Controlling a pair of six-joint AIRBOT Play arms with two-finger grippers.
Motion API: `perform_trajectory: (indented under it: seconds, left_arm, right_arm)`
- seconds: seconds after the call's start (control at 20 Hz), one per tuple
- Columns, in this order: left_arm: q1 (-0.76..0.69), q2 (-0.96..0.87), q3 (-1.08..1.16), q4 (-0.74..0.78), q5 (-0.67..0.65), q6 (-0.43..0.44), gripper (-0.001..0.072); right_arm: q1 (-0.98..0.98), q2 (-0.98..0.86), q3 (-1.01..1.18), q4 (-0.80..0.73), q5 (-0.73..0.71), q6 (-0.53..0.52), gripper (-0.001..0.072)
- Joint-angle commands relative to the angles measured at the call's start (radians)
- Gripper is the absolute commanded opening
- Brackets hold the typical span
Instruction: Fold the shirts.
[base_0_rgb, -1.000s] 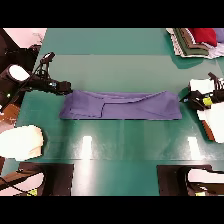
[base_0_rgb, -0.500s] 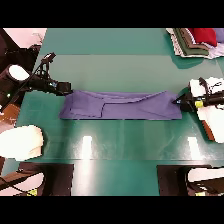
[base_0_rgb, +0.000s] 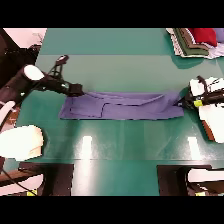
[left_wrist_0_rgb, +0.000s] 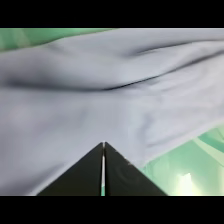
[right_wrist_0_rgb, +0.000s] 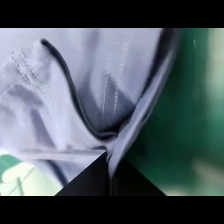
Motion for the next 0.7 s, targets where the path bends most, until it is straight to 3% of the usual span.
perform_trajectory:
  seconds: [0.0,0.35,0.65]
  left_arm:
    - [-0.120,-0.108,0.101,-0.021,0.031,0.000,0.0029]
    - [-0.372,-0.425,0.368,-0.064,0.092,-0.003,0.0030]
    - [-0.477,-0.547,0.419,-0.098,0.095,-0.002,0.0029]
  right_arm:
    - [0.011,0.125,0.030,0.012,0.033,0.109,0.0015]
    - [0.202,0.228,0.309,0.012,0.128,0.309,0.0015]
    - [0.389,0.228,0.491,0.011,0.094,0.369,0.0015]
